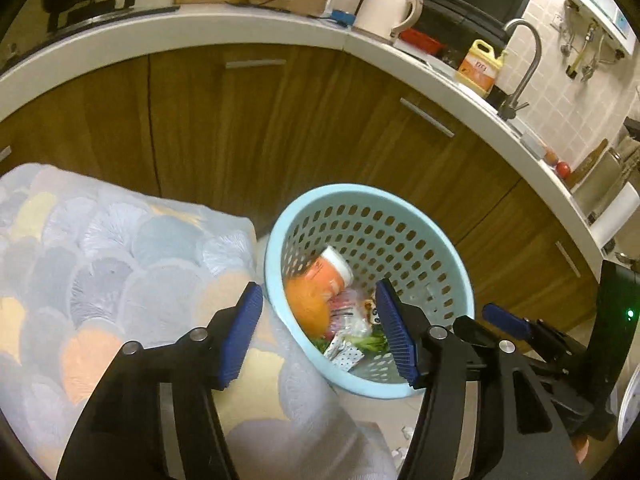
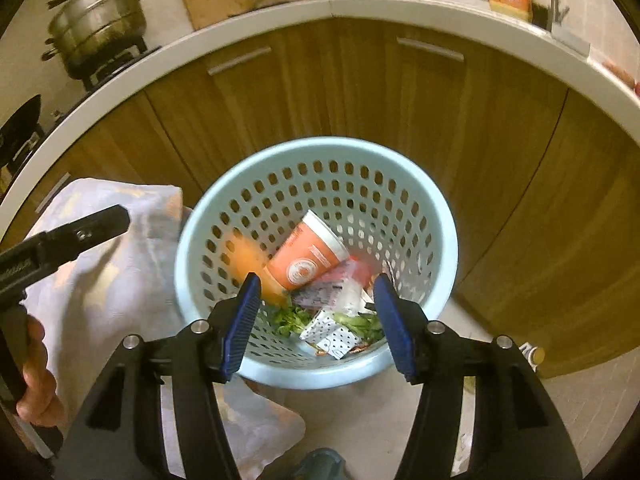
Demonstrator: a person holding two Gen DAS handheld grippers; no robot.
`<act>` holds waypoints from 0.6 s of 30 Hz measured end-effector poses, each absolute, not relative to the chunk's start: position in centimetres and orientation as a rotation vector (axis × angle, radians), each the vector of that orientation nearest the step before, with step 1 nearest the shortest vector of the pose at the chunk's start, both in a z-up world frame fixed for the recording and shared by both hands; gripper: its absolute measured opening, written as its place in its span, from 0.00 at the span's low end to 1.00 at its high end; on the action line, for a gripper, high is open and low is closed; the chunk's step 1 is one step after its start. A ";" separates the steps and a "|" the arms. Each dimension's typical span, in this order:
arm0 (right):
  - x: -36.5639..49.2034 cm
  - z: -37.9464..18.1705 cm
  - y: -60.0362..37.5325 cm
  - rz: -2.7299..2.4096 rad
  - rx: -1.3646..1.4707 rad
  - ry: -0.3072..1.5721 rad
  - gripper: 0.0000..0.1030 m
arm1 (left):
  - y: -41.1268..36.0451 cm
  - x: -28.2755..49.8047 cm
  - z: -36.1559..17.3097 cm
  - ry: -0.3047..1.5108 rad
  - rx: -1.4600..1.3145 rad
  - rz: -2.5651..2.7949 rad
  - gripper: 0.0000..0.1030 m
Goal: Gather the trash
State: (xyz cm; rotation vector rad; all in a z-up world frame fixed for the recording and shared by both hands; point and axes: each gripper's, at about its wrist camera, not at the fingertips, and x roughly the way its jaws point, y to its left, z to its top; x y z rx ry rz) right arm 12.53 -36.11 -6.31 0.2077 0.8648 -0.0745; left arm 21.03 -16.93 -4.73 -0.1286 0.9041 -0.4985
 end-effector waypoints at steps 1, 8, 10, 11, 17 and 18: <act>12.3 -5.9 -35.8 -0.070 0.205 0.854 0.53 | -16.9 20.9 -4.4 0.894 -0.126 -0.506 0.56; 9.7 -2.9 -33.2 -0.038 0.154 0.750 0.53 | -13.2 16.7 -1.9 0.783 -0.107 -0.483 0.65; 8.7 -1.7 -31.9 -0.033 0.126 0.703 0.53 | -11.8 15.2 -1.2 0.726 -0.093 -0.432 0.70; 8.2 -1.3 -31.4 -0.032 0.117 0.681 0.53 | -10.8 14.0 -0.8 0.682 -0.071 -0.383 0.73; 5.8 1.1 -28.4 -0.024 0.093 0.579 0.60 | -7.9 9.0 0.3 0.529 -0.010 -0.200 0.83; 5.6 1.3 -28.0 -0.028 0.086 0.573 0.60 | -7.6 8.7 0.3 0.519 0.000 -0.181 0.83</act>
